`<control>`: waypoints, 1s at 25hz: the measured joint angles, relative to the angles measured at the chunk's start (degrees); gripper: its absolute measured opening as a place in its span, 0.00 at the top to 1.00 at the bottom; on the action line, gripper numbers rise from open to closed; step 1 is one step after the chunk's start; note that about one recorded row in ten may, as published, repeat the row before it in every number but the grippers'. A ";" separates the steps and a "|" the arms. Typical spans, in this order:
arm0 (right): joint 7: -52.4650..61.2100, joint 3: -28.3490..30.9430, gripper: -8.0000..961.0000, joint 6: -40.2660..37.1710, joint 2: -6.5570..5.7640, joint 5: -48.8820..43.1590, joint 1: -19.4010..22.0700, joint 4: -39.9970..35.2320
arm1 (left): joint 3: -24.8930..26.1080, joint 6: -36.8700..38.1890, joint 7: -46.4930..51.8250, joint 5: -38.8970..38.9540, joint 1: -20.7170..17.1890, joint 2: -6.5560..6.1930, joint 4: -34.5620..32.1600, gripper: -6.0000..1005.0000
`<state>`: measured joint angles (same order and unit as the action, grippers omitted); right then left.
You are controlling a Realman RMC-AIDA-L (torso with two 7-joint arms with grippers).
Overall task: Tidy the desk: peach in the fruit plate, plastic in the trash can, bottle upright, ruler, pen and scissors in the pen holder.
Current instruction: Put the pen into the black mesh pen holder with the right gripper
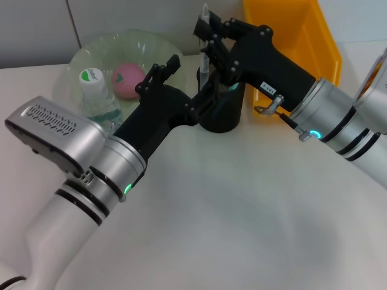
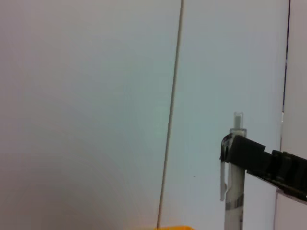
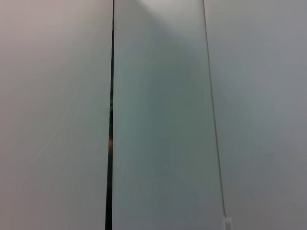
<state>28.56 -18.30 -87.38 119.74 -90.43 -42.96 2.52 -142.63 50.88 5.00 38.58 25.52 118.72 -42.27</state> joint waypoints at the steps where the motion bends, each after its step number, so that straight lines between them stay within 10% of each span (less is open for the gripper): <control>1: 0.00 0.16 0.85 -0.06 -0.01 0.00 0.10 -0.11 | 0.27 0.14 1.27 -0.86 -0.42 -0.07 0.00 0.20; 10: 0.00 3.09 0.85 -0.17 -0.23 0.00 0.59 -2.06 | 5.69 0.58 12.72 -14.72 -4.06 -0.83 0.02 0.20; 25: 0.62 4.95 0.85 4.11 -0.32 -0.01 -1.26 -4.54 | 22.25 9.64 45.51 -58.95 -9.19 -5.55 0.73 0.20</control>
<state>29.18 -13.35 -83.27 119.41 -90.44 -44.23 -2.02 -120.38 60.51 50.51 -20.37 16.34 113.17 -41.55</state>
